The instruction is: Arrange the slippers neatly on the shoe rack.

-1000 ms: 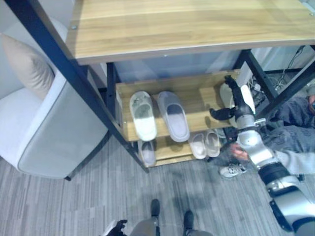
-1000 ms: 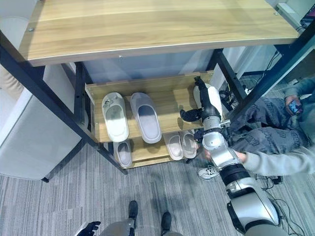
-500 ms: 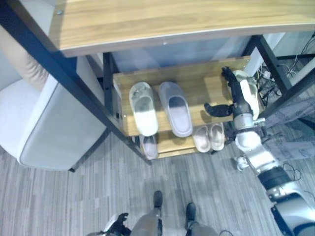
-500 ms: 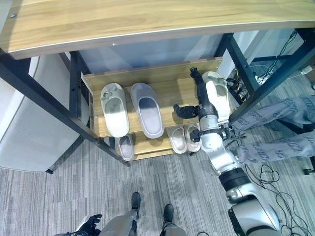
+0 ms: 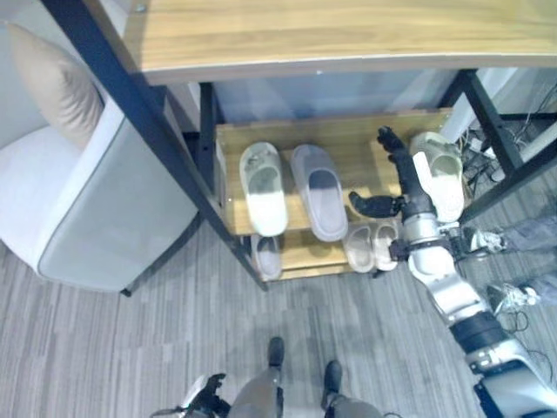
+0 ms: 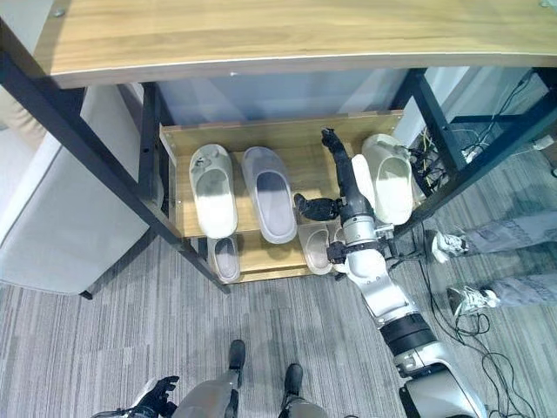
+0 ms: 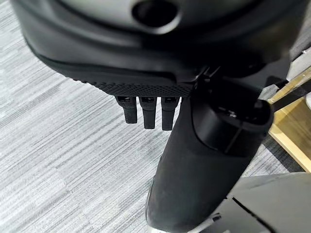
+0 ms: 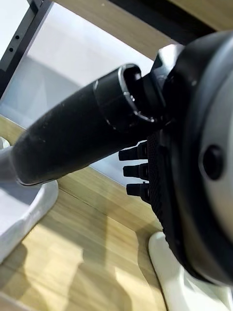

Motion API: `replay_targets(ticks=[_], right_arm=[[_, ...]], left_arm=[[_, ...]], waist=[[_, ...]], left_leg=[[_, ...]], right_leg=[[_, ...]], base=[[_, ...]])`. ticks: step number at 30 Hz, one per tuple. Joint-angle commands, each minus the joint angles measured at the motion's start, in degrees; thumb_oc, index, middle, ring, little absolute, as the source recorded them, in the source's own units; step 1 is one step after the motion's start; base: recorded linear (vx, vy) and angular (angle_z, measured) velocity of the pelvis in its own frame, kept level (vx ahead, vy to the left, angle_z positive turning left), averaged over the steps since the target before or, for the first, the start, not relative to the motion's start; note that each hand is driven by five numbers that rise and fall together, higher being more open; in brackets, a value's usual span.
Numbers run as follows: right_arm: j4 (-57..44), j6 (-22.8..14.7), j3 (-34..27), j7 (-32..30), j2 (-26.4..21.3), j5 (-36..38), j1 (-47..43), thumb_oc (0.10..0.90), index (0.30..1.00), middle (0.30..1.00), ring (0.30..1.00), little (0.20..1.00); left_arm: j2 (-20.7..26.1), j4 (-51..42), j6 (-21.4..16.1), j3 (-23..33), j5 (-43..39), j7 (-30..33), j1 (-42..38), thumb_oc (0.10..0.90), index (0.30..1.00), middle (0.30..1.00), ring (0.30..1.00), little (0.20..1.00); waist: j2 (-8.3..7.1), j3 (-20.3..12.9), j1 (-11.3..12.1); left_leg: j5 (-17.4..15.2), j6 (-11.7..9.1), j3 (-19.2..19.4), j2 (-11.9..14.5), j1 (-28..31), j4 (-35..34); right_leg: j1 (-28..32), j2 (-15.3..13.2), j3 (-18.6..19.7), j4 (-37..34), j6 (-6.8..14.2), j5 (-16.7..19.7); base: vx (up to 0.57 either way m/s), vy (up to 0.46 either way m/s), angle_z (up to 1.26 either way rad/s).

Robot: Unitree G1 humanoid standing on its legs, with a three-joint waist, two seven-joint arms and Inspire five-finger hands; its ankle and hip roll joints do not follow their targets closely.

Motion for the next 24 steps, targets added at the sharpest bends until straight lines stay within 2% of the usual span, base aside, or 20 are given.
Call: replay_targets(ticks=[1,11,15,16,18,19,20,24], right_arm=[[2.6,-5.6,-3.3,-4.8,-0.9,2.6,-12.1,0.800,0.900,0.900,0.900,0.900],[11.4,-5.4,-3.5,-6.8,-3.2,6.3,-17.8,0.800,0.900,0.900,0.900,0.900],[12.0,-5.9,-3.8,-7.5,-3.8,8.0,-18.7,0.800,0.900,0.900,0.900,0.900],[12.1,-6.0,-3.9,-7.5,-3.8,8.2,-18.6,0.750,0.825,0.825,0.825,0.825],[11.8,-6.2,-4.1,-7.5,-3.5,8.6,-17.9,0.535,0.502,0.502,0.502,0.502],[12.2,-6.0,-3.8,-7.2,-3.2,8.8,-17.6,0.493,0.439,0.439,0.439,0.439],[12.3,-5.9,-3.7,-7.0,-3.0,8.9,-17.1,0.400,0.300,0.300,0.300,0.300],[13.7,-5.4,-3.3,-5.6,-0.4,9.8,-13.2,0.400,0.300,0.300,0.300,0.300]], left_arm=[[-2.5,3.0,-1.6,-1.5,-1.3,0.6,-2.4,0.800,0.900,0.900,0.900,0.900],[-1.6,4.9,-1.8,-1.7,-2.0,0.8,-2.2,0.800,0.900,0.900,0.900,0.900],[-1.4,4.4,-2.0,-2.1,-2.7,1.1,-3.5,0.800,0.900,0.900,0.900,0.900],[-1.4,4.2,-2.1,-2.2,-2.9,1.2,-3.9,0.800,0.900,0.900,0.900,0.900],[-1.4,3.7,-2.3,-2.3,-3.5,1.5,-4.6,0.800,0.900,0.900,0.900,0.900],[-1.4,3.5,-2.3,-2.2,-3.8,1.5,-5.1,0.800,0.900,0.900,0.900,0.900],[-1.4,3.4,-2.3,-2.2,-3.9,1.5,-5.3,0.800,0.900,0.900,0.900,0.900],[-1.8,2.6,-2.3,-2.2,-4.6,1.7,-5.9,0.800,0.900,0.900,0.900,0.900]], waist=[[-1.47,-1.5,2.5],[-2.18,1.0,4.7],[-2.34,2.1,5.3],[-2.41,2.3,5.4],[-2.51,2.6,5.4],[-2.53,2.7,5.4],[-2.59,2.7,5.4],[-2.78,2.8,5.0]], left_leg=[[-7.6,-1.4,-4.4,1.1,2.4,0.0],[-6.6,-1.5,-6.5,0.6,-1.8,0.8],[-6.5,-1.7,-7.3,0.2,-3.5,1.5],[-6.4,-1.7,-7.4,0.1,-3.8,1.6],[-6.4,-1.8,-7.8,0.0,-4.4,1.8],[-6.5,-1.8,-8.0,-0.1,-4.5,1.9],[-6.5,-1.8,-8.1,-0.1,-4.5,2.0],[-6.9,-1.6,-8.5,-0.1,-4.4,2.3]], right_leg=[[-1.1,-1.5,0.2,0.0,2.5,-3.8],[-3.7,-1.8,-1.5,0.0,2.6,-3.0],[-4.5,-2.1,-2.3,0.0,2.7,-2.8],[-4.7,-2.1,-2.4,0.0,2.7,-2.7],[-4.9,-2.3,-2.8,0.1,2.7,-2.8],[-4.9,-2.3,-3.1,0.1,2.7,-2.9],[-4.9,-2.3,-3.2,0.2,2.6,-3.0],[-4.6,-2.5,-3.5,0.4,2.6,-3.1]], base=[[-0.03,0.015,0.08],[-0.01,0.025,0.14],[-0.01,0.019,0.13],[-0.01,0.022,0.16],[-0.01,0.012,0.12],[0.00,-0.005,0.10],[0.01,0.004,0.08],[0.01,0.007,0.06]])
